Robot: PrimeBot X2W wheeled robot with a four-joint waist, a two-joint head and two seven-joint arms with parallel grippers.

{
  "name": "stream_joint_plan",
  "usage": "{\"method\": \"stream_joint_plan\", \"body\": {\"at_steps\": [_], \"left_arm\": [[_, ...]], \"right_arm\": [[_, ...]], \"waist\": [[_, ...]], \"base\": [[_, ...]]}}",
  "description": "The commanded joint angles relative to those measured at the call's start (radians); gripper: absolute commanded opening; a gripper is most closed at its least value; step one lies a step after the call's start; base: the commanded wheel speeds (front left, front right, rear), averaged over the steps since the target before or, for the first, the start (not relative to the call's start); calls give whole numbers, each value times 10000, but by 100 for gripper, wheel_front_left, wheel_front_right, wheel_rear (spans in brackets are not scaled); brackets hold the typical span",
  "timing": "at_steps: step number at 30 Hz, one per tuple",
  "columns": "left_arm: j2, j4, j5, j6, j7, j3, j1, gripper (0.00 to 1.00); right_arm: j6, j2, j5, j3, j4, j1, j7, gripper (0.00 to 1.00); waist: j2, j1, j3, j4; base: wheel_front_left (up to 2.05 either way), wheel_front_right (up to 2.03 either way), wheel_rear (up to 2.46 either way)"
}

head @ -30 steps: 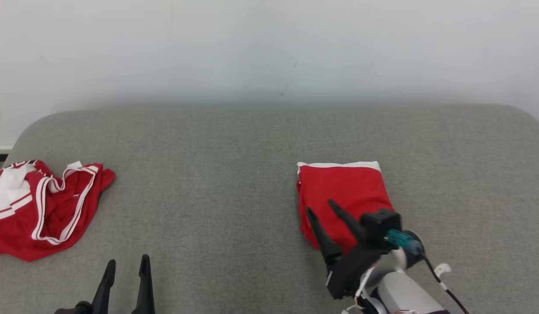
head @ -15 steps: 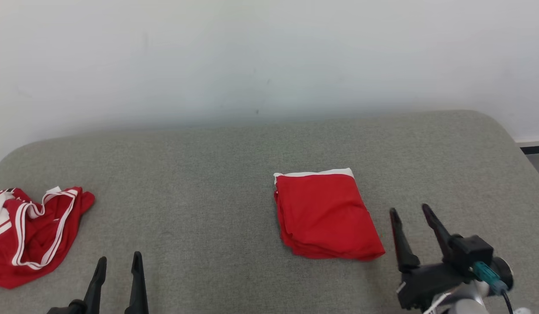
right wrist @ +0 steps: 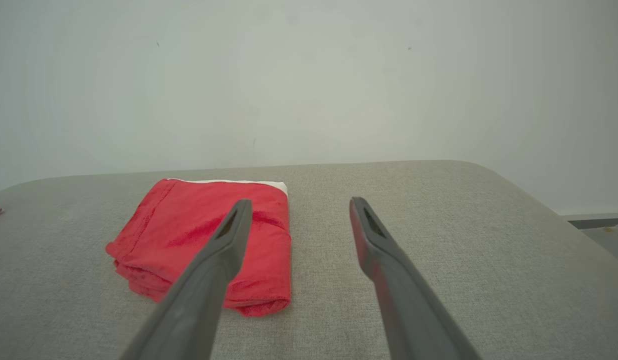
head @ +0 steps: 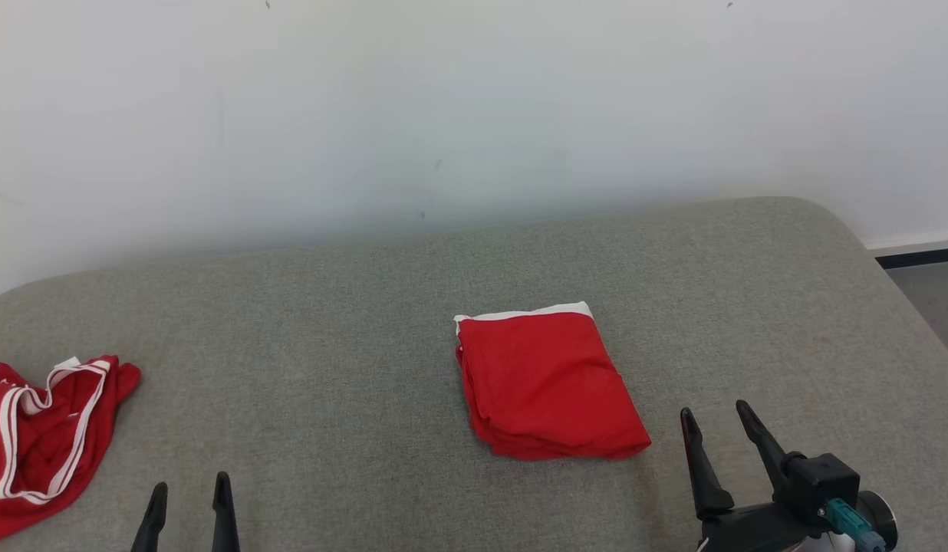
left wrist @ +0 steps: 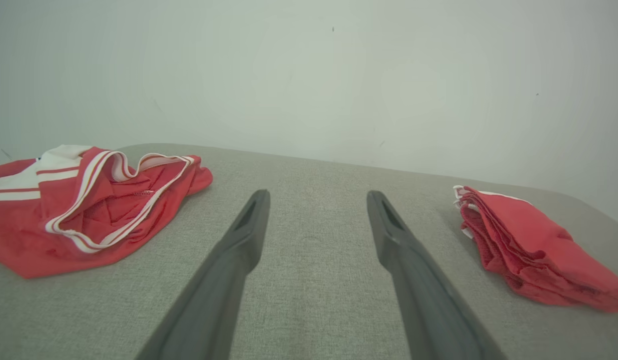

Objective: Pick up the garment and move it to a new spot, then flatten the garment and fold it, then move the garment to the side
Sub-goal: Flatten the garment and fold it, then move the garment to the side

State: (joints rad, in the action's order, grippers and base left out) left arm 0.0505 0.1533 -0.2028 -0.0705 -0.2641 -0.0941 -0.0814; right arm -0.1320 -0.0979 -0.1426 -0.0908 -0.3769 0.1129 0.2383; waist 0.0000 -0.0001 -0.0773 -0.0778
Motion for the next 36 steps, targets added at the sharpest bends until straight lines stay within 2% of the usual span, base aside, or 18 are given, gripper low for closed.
{"method": "stream_joint_plan", "body": {"at_steps": [1,28,34,36], "left_arm": [[0,18,91,6,-3,-60,-144,100],[0,-206,-90,341,-3,55,-450,100],[0,-378,-103,392,-3,195,-487,100],[-2,-424,-105,384,-3,283,-459,100]], "right_arm": [[27,-10,-135,-76,41,-116,-14,100],[27,244,-360,-51,-114,-126,-283,100],[28,150,-648,-65,-88,484,-911,100],[28,-38,-723,-295,-231,883,-1503,100]], "waist": [[0,1,-3,-33],[0,1,122,20],[0,1,274,96],[0,1,371,200]], "base": [[0,0,0],[0,0,0],[0,0,0],[0,0,0]]}}
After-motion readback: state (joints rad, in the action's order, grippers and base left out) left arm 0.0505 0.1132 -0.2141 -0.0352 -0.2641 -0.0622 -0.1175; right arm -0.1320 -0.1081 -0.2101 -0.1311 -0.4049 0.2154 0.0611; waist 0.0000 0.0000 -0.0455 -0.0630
